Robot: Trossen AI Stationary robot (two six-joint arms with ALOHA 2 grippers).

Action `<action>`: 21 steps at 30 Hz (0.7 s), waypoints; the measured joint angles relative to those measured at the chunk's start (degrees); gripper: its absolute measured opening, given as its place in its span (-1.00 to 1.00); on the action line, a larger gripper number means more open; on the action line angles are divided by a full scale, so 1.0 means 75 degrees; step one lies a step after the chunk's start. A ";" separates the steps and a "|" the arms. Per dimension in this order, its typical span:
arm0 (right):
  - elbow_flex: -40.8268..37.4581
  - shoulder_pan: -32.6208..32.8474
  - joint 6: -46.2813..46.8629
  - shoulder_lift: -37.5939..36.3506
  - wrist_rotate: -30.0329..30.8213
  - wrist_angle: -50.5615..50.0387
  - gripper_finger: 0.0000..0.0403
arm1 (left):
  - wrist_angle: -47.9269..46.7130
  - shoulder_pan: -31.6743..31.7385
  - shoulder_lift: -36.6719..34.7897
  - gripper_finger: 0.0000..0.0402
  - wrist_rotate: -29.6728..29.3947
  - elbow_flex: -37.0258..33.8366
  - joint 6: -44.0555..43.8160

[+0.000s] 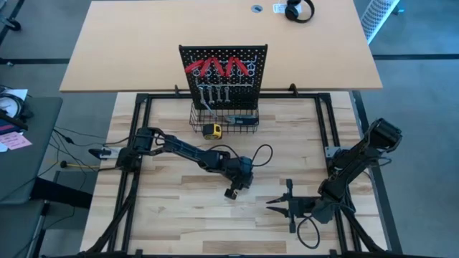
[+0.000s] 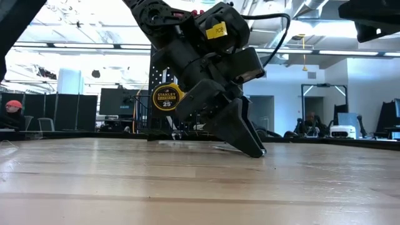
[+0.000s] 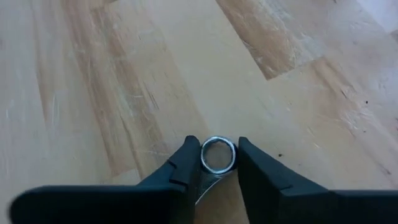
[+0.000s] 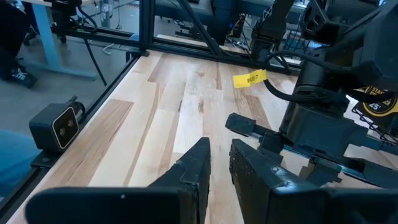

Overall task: Hang tools onto peg board
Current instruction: Hang the wrench into the pegboard

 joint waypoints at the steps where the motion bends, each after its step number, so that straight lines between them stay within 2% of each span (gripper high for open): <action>1: 0.0000 0.0000 -0.0002 0.0000 0.0000 0.0000 -0.63 | 0.0016 -0.0003 0.0000 -0.64 0.0000 -0.0003 -0.0019; 3: 0.0000 0.0000 -0.0005 0.0000 0.0000 -0.0006 -0.63 | 0.0066 -0.0026 -0.0004 -0.78 -0.0084 -0.0003 -0.0061; 10: 0.0000 0.0000 -0.0023 0.0000 -0.0120 -0.0015 -0.63 | -0.0043 -0.0205 0.0001 -0.80 -0.0398 0.0146 -0.0324; 16: 0.0000 0.0047 -0.0040 0.0000 -0.0154 -0.0034 -0.63 | -0.0627 -0.0482 -0.0027 -0.80 -0.0693 0.0738 -0.0243; 18: 0.0000 0.0164 -0.0178 -0.0003 -0.0152 -0.0088 -0.63 | -0.0897 -0.0565 -0.0012 -0.95 -0.0636 0.0958 -0.0235; 21: -0.0005 0.0426 -0.0131 -0.0070 0.0010 -0.0340 -0.63 | -0.1235 -0.0672 0.0004 -0.99 -0.0623 0.1251 -0.0220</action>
